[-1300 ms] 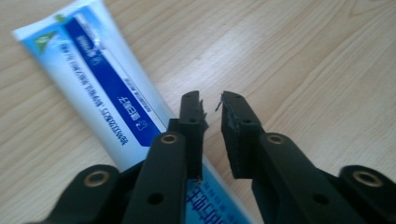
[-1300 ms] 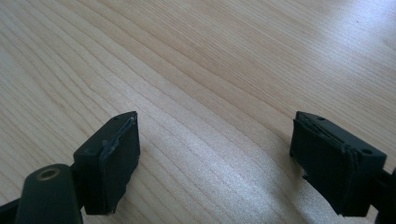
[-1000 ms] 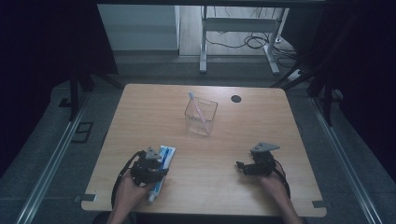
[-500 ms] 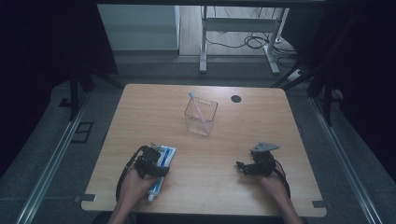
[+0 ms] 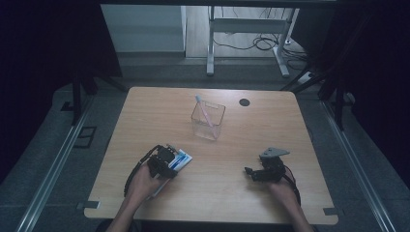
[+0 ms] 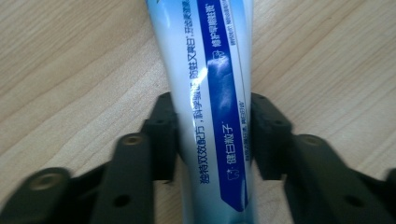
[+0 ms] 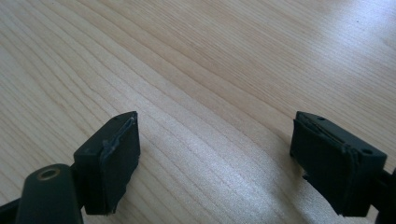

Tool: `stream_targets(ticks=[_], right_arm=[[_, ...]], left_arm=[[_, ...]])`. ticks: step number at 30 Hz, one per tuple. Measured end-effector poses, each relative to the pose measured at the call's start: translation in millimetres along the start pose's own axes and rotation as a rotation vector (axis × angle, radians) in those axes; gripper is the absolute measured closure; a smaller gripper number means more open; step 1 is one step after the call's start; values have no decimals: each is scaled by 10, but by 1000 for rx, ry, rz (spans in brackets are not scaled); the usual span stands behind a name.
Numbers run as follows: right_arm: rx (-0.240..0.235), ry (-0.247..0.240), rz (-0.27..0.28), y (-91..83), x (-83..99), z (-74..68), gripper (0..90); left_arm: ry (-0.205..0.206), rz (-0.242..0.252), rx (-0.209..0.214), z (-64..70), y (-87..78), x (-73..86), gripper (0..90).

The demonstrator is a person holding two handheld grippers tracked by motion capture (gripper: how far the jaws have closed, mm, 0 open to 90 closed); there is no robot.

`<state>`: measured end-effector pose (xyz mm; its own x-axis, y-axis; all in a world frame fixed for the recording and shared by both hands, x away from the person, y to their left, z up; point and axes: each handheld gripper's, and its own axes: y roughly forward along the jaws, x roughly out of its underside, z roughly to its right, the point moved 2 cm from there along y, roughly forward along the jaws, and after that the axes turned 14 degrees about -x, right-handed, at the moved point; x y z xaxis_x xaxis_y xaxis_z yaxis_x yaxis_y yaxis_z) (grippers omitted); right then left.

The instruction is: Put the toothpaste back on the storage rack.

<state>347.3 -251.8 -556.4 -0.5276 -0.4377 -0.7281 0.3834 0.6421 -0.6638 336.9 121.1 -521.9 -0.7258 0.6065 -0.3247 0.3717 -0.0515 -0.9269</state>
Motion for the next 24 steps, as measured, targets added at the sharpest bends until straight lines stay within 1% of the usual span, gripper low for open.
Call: stream_targets(ticks=[1, 2, 5, 6, 9, 14, 21, 24], right_arm=[[0, -1, 0, 0, 0, 1, 161], [0, 0, 0, 0, 0, 0, 161], [-1, 0, 0, 0, 0, 0, 161], [-1, 0, 0, 0, 0, 0, 161], [0, 0, 0, 0, 0, 0, 161], [0, 0, 0, 0, 0, 0, 161], [0, -1, -1, -1, 0, 1, 161], [0, -2, -1, -1, -1, 1, 162]], left_arm=[[-4, 11, 1, 7, -8, 0, 649], [5, 11, 1, -1, -16, 3, 670], [18, 26, 6, -12, -36, 16, 705], [15, 32, 11, -18, -38, 22, 711], [4, 51, 22, -36, -41, 35, 721], [-18, 88, 25, -75, -61, 28, 723], [-44, 147, 48, -102, -150, -27, 726], [-46, 174, 63, -112, -192, -59, 726]])
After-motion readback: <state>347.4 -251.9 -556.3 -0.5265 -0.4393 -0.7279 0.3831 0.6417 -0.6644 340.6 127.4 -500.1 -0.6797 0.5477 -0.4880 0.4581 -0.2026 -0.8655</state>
